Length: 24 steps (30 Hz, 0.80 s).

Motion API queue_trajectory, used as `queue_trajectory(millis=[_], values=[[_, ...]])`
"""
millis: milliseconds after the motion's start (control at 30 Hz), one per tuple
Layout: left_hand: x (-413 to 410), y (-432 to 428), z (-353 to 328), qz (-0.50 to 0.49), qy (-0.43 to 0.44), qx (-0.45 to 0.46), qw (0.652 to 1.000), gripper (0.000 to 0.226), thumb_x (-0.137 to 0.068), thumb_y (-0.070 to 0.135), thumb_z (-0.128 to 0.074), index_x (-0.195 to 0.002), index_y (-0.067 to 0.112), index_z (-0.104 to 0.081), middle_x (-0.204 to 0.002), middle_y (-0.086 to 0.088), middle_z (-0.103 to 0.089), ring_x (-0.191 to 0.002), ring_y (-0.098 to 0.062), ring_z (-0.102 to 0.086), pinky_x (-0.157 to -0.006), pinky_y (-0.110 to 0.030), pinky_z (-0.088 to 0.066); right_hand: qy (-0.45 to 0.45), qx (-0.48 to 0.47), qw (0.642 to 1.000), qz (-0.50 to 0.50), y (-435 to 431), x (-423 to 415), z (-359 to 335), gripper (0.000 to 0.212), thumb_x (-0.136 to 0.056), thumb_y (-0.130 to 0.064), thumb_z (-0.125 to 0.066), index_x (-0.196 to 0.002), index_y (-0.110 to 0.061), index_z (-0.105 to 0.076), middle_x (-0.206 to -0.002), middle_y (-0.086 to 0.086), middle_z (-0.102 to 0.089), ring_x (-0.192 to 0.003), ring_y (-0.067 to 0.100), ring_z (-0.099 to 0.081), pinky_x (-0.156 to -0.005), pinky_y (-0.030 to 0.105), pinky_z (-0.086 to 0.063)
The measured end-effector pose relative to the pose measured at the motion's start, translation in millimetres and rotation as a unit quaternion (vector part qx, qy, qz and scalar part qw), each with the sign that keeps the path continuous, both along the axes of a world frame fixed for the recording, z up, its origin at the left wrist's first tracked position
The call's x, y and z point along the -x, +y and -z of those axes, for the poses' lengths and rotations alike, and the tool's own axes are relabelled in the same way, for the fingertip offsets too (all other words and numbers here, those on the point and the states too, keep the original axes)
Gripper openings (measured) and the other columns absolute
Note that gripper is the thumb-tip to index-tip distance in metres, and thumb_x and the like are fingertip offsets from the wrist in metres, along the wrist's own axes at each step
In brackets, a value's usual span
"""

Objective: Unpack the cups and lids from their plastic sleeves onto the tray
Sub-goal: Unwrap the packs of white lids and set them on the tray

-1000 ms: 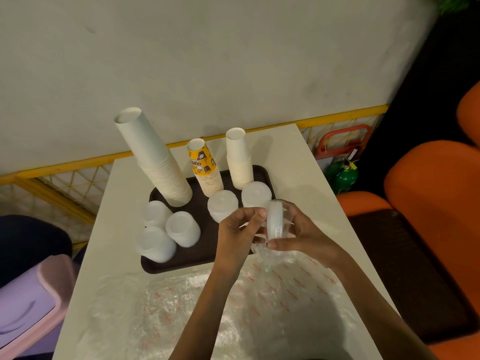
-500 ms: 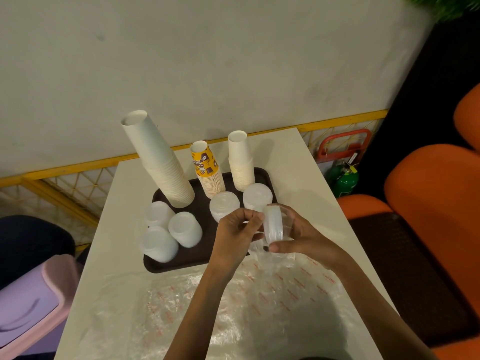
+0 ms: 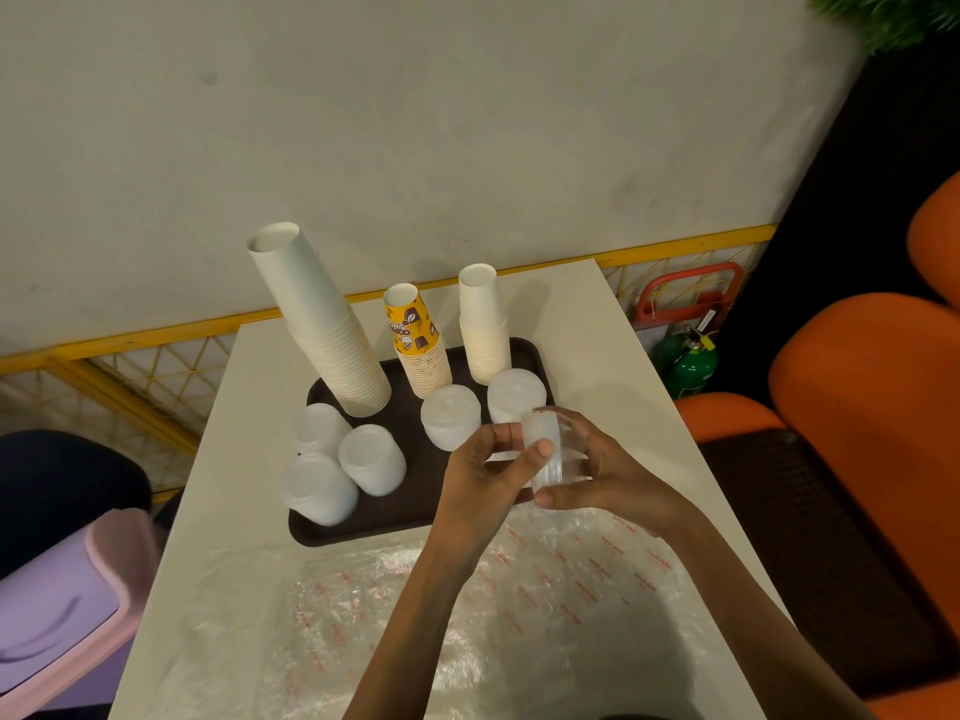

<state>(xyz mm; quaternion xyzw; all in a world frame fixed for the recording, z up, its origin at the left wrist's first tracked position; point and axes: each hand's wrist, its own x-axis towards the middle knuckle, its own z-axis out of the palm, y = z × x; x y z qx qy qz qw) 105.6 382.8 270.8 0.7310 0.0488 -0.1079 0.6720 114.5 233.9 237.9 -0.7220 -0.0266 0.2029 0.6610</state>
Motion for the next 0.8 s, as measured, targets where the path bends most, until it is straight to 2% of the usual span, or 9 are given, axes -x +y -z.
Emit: queue_trajectory(millis=[133,267,367,467,667,733,800], values=[[0,1,-1,-0.005,0.014,0.025,1.0,0.015,-0.086,0.021,-0.065,-0.099,0.017,-0.062,-0.097,0.003,-0.066,-0.084,-0.01,-0.067,-0.07,-0.024,-0.059,0.01,0.0,1.0,0.0,-2,1,-3,0.067,-0.079,-0.008,-0.072,-0.131,-0.03,-0.035,-0.129,-0.009,-0.042,-0.103,0.003,-0.05,-0.069,0.006,-0.049],[1,2,0,-0.004,0.017,0.033,0.999,0.018,-0.086,0.021,-0.064,-0.102,0.013,-0.063,-0.097,-0.001,-0.067,-0.085,-0.014,-0.068,-0.07,-0.026,-0.059,0.017,-0.01,1.0,0.002,-2,3,-7,0.051,-0.085,-0.011,-0.063,-0.124,-0.031,-0.037,-0.129,-0.008,-0.04,-0.114,0.009,-0.044,-0.074,0.011,-0.049],[1,1,2,-0.005,0.019,0.037,0.999,0.023,-0.086,0.021,-0.064,-0.106,0.01,-0.063,-0.098,-0.002,-0.067,-0.086,-0.015,-0.067,-0.071,-0.026,-0.058,0.013,-0.012,1.0,0.007,-1,4,-8,0.05,-0.085,-0.01,-0.064,-0.123,-0.03,-0.039,-0.125,-0.009,-0.043,-0.109,0.008,-0.047,-0.072,0.009,-0.05],[1,1,5,-0.002,0.017,0.042,0.999,0.018,-0.087,0.02,-0.063,-0.103,0.012,-0.063,-0.096,-0.001,-0.067,-0.085,-0.014,-0.067,-0.07,-0.024,-0.058,0.017,-0.025,0.999,0.01,-2,4,-9,0.049,-0.086,-0.008,-0.063,-0.124,-0.028,-0.039,-0.12,-0.01,-0.047,-0.101,0.004,-0.052,-0.067,0.007,-0.049],[-1,3,8,0.01,0.042,0.08,0.996,0.01,-0.089,0.019,-0.06,-0.099,0.017,-0.062,-0.097,-0.003,-0.069,-0.081,-0.012,-0.069,-0.065,-0.02,-0.056,0.019,-0.014,1.0,0.011,-1,2,-7,0.052,-0.085,-0.014,-0.067,-0.127,-0.028,-0.039,-0.125,-0.008,-0.046,-0.107,0.009,-0.052,-0.07,0.011,-0.051],[-2,5,9,0.016,0.071,0.106,0.992,0.016,-0.085,0.024,-0.063,-0.1,0.018,-0.063,-0.098,-0.002,-0.07,-0.083,-0.013,-0.069,-0.067,-0.022,-0.056,0.021,-0.022,1.0,0.003,-1,1,-6,0.048,-0.083,-0.017,-0.07,-0.12,-0.03,-0.043,-0.123,-0.012,-0.046,-0.107,0.009,-0.052,-0.069,0.011,-0.052],[-3,7,12,0.022,0.105,0.134,0.985,0.03,-0.076,0.033,-0.066,-0.103,0.019,-0.063,-0.098,-0.001,-0.071,-0.089,-0.017,-0.068,-0.073,-0.027,-0.057,0.02,-0.033,0.999,-0.005,-2,1,-4,0.045,-0.084,-0.01,-0.067,-0.116,-0.032,-0.044,-0.121,-0.014,-0.046,-0.105,0.005,-0.051,-0.068,0.01,-0.051]])
